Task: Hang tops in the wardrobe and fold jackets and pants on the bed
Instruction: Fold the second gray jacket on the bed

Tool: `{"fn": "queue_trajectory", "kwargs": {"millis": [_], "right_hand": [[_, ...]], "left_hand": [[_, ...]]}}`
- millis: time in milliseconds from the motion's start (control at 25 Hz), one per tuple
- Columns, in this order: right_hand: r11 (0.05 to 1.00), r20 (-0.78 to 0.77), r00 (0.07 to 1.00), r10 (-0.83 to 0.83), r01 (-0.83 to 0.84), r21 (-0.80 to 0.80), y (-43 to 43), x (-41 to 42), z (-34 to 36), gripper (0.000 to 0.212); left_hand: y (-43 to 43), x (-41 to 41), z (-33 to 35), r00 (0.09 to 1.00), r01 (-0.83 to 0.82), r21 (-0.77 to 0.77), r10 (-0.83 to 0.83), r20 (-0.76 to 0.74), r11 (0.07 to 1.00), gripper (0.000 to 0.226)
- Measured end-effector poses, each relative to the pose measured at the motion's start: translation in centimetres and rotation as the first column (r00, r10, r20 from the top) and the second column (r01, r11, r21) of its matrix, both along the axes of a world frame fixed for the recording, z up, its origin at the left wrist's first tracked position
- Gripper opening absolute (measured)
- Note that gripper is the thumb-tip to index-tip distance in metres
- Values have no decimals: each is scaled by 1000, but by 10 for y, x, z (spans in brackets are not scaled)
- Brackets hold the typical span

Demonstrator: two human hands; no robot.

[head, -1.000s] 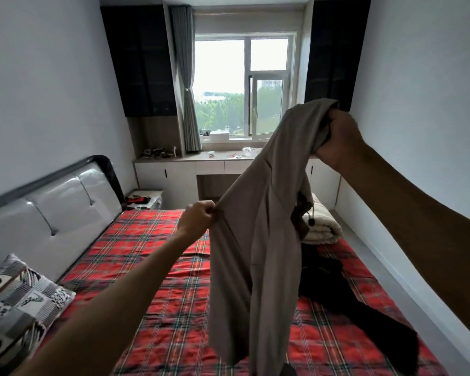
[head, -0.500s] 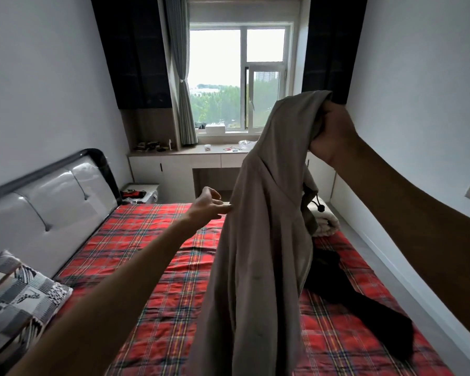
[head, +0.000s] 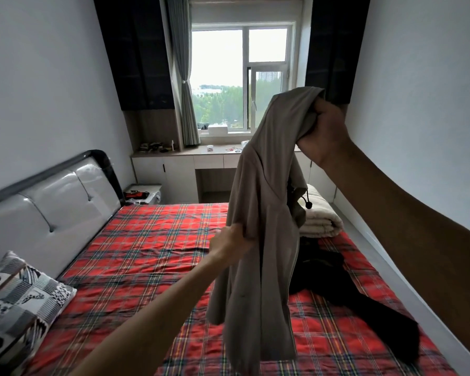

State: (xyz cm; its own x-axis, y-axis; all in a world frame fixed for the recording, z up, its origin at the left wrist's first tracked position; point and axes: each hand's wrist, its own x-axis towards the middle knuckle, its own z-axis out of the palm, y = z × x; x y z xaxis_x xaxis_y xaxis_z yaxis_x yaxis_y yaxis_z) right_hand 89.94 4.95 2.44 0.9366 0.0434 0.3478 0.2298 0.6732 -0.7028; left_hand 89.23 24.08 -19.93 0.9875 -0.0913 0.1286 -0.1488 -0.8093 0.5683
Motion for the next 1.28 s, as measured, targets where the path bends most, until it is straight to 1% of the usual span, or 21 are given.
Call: {"fn": "queue_trajectory", "kwargs": {"millis": [40, 80, 160, 200, 240, 280, 360, 400, 520, 560, 600, 680, 760, 840, 880, 920, 1000, 1080, 1120, 1200, 1280], "right_hand": [[1000, 12, 1000, 11, -11, 9, -3, -2, 4, 31], [1000, 20, 1000, 4, -4, 6, -8, -3, 9, 31], [997, 20, 997, -73, 73, -16, -24, -2, 12, 26], [990, 25, 990, -140, 140, -20, -33, 1, 9, 21], [972, 30, 972, -231, 232, -37, -42, 6, 3, 14], [943, 26, 947, -321, 322, -79, -50, 12, -7, 8], [892, -42, 902, -431, 418, -175, -69, 23, -29, 17], [890, -131, 887, -442, 416, -184, -81, 28, -40, 19], [914, -453, 800, -394, 394, -98, -121, 54, -70, 18], [918, -508, 777, -371, 389, -76, -130, 62, -77, 20], [917, -524, 773, -357, 396, -40, -135, 71, -82, 20], [904, -449, 818, -360, 424, 47, -136, 83, -77, 15], [910, -289, 885, -364, 404, 93, -127, 82, -54, 15], [930, -105, 929, -355, 363, 66, -117, 69, -30, 24], [937, -25, 938, -345, 346, 47, -112, 56, -22, 26], [941, 33, 940, -339, 338, 32, -108, 45, -18, 25], [937, 87, 933, -348, 348, 26, -102, 24, -21, 20], [927, 109, 922, -373, 376, -10, -96, -3, -34, 18], [910, 133, 906, -401, 411, -55, -93, -18, -43, 19], [844, 203, 852, -483, 514, -152, -81, -54, -65, 20], [763, 296, 780, -552, 615, -199, -65, -92, -80, 19]], "left_hand": [[2, 8, -10, 992, -38, -74, 29, -119, 997, 34], [6, 14, -16, 984, -72, -180, 40, -175, 981, 32], [16, 22, -17, 989, -123, -379, 81, -125, 917, 24], [21, 25, -11, 990, -144, -455, 127, -66, 879, 24], [28, 29, 0, 981, -169, -496, 194, -1, 852, 24], [36, 35, 12, 964, -202, -510, 263, 49, 836, 23], [47, 56, 38, 944, -237, -482, 316, 88, 843, 21], [49, 64, 50, 943, -247, -440, 318, 95, 863, 21], [47, 92, 69, 937, -300, -301, 340, 86, 905, 16], [43, 99, 73, 937, -301, -273, 336, 91, 914, 15], [40, 106, 77, 939, -294, -260, 328, 98, 920, 15], [32, 123, 90, 938, -279, -319, 329, 114, 906, 15], [26, 135, 109, 924, -260, -476, 360, 130, 840, 18], [17, 131, 131, 912, -169, -625, 361, 194, 762, 12], [13, 119, 141, 904, -136, -653, 363, 226, 745, 16], [9, 108, 146, 892, -121, -648, 368, 261, 752, 17], [8, 82, 144, 888, -116, -572, 343, 306, 812, 14], [13, 52, 125, 904, -147, -498, 321, 283, 854, 28], [14, 34, 114, 913, -160, -453, 306, 270, 877, 31], [14, -6, 94, 927, -154, -369, 263, 266, 916, 27], [12, -46, 81, 934, -111, -313, 207, 293, 943, 21]]}}
